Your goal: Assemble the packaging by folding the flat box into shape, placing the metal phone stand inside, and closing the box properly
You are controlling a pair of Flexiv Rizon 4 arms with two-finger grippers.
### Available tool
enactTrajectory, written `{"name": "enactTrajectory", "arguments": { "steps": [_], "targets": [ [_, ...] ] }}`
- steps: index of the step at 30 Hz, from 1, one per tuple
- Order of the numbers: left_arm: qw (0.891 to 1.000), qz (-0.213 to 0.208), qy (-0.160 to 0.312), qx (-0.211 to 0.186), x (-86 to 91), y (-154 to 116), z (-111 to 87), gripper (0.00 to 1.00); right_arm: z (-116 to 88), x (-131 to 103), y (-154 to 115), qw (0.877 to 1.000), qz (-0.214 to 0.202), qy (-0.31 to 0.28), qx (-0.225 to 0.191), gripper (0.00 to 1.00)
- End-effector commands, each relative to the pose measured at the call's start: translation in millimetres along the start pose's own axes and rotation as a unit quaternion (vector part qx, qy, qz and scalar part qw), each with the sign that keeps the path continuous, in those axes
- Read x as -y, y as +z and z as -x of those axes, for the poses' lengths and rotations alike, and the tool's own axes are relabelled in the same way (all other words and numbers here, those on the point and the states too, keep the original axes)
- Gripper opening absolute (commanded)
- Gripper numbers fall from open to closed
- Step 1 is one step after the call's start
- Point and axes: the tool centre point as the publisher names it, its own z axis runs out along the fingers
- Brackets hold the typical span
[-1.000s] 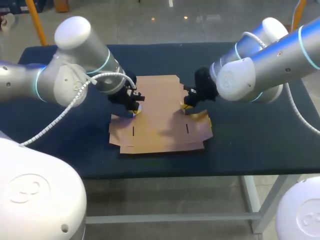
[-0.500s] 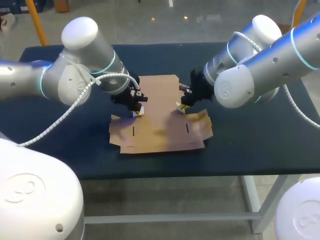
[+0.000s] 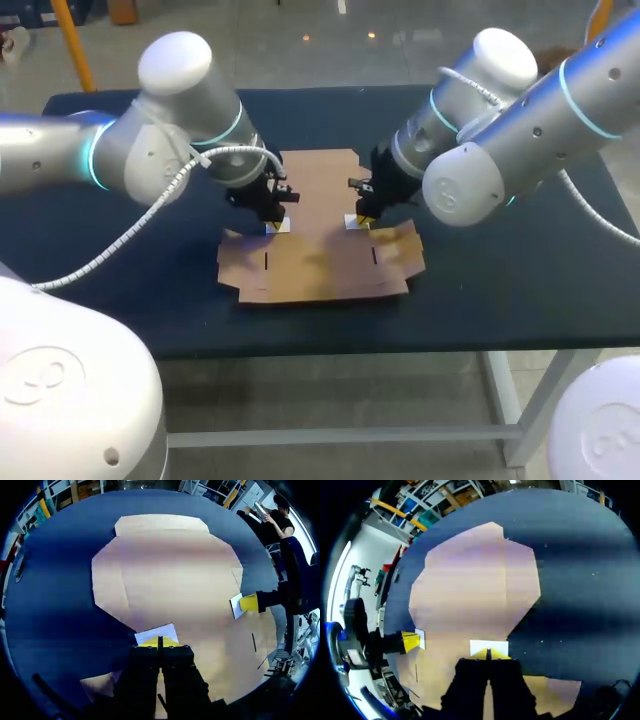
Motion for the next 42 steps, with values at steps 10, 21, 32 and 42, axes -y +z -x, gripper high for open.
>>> {"name": "enactTrajectory", "arguments": {
  "steps": [10,21,32,42],
  "targets": [
    [1.0,0.006,-0.006,0.03,1.4,1.4,0.9,0.0,7.0,-5.7,6.0,0.999,-0.031,0.017,0.013,0.0],
    [0.999,-0.014,0.004,0.028,2.0,-37.8,7.5,0.0,16.3,-19.3,-37.6,0.999,-0.03,0.012,-0.039,0.0],
    [1.0,-0.015,0.018,-0.001,1.6,-79.8,18.2,0.0,42.0,-22.4,-67.3,0.994,-0.051,0.015,-0.09,0.0],
    [0.999,-0.016,0.022,-0.018,-20.6,-109.2,12.7,0.0,62.2,-5.9,-103.3,0.993,-0.063,0.015,-0.098,0.0]
  ]
}}
